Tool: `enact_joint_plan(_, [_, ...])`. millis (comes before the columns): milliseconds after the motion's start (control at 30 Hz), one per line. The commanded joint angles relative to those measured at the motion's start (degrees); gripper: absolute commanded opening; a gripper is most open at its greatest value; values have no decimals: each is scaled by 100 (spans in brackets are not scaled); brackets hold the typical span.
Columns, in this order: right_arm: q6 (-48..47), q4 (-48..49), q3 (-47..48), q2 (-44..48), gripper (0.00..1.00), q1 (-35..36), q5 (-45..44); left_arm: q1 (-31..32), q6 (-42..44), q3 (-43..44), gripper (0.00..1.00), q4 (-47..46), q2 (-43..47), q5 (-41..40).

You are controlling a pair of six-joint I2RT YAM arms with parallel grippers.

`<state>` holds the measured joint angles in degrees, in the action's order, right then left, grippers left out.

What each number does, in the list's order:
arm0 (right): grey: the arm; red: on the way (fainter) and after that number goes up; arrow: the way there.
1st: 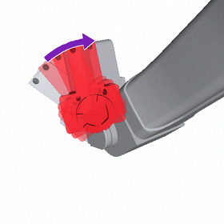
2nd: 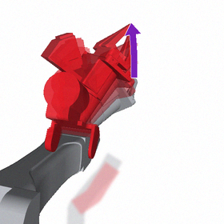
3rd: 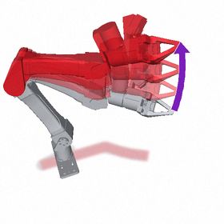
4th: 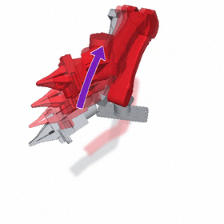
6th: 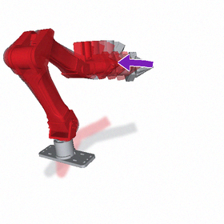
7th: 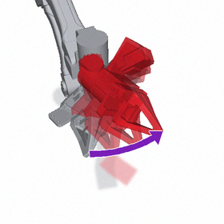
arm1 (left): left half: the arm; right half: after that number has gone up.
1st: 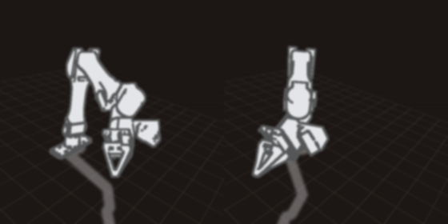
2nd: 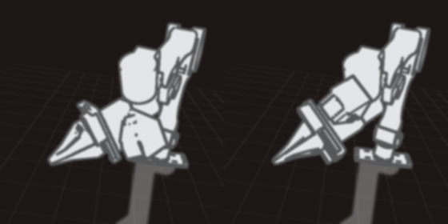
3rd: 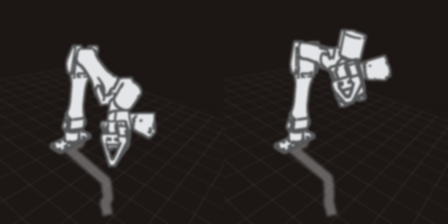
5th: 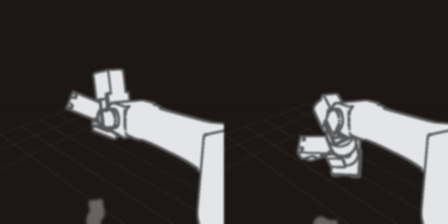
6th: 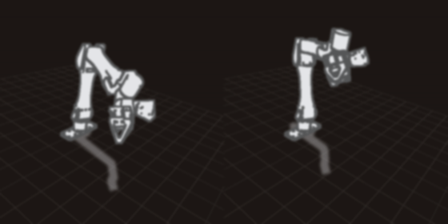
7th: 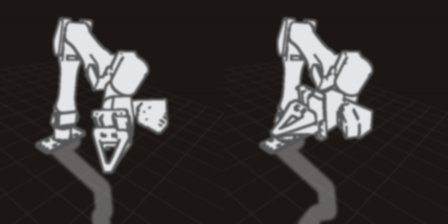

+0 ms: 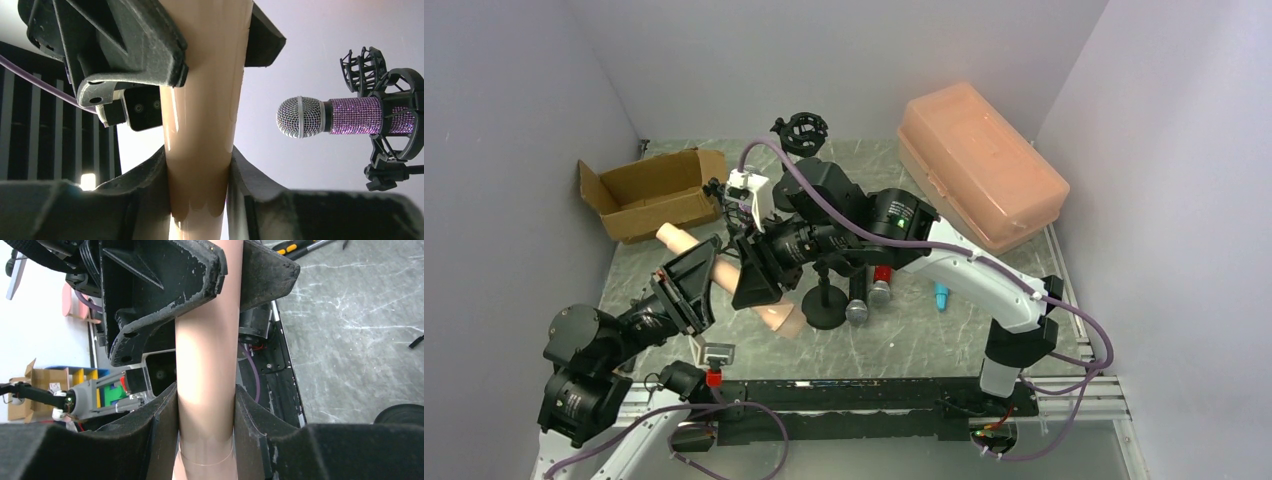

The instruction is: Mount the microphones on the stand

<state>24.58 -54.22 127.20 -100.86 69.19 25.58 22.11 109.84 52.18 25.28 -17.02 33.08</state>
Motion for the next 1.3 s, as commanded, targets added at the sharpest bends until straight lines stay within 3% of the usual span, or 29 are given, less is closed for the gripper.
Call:
enact_joint_plan(0, [-232,204,477,-29,16,-36,-240,30,-289,254,5,253,57,36])
enact_joint_plan(67, [-295,192,649,-11,38,-52,-396,30,-445,266,0,314,58,-50])
enact_joint_plan(167, [-494,165,923,140,71,-71,-912,30,-1365,374,0,338,31,-187])
enact_joint_plan(300, [-998,537,762,863,99,-90,-1800,30,-4020,870,0,488,-213,-417])
enact_joint_plan(467, [-1544,1097,17,1726,100,-184,-2536,30,-6744,1702,0,1243,-891,-135])
enact_joint_plan(667, [-1962,1566,-982,2454,100,-197,-2849,30,-9508,1529,0,63,-979,358])
enact_joint_plan(833, [-2113,2432,-2186,2954,100,-202,-2024,30,-10574,1591,0,-491,-1342,573])
enact_joint_plan(1000, [-2061,3104,-2376,2593,100,-189,-1220,30,-11495,1324,0,-1303,-1611,1197])
enact_joint_plan(1267, [-1979,4782,-2991,2575,99,-145,-1106,30,-11446,949,0,-1433,-1753,1591])
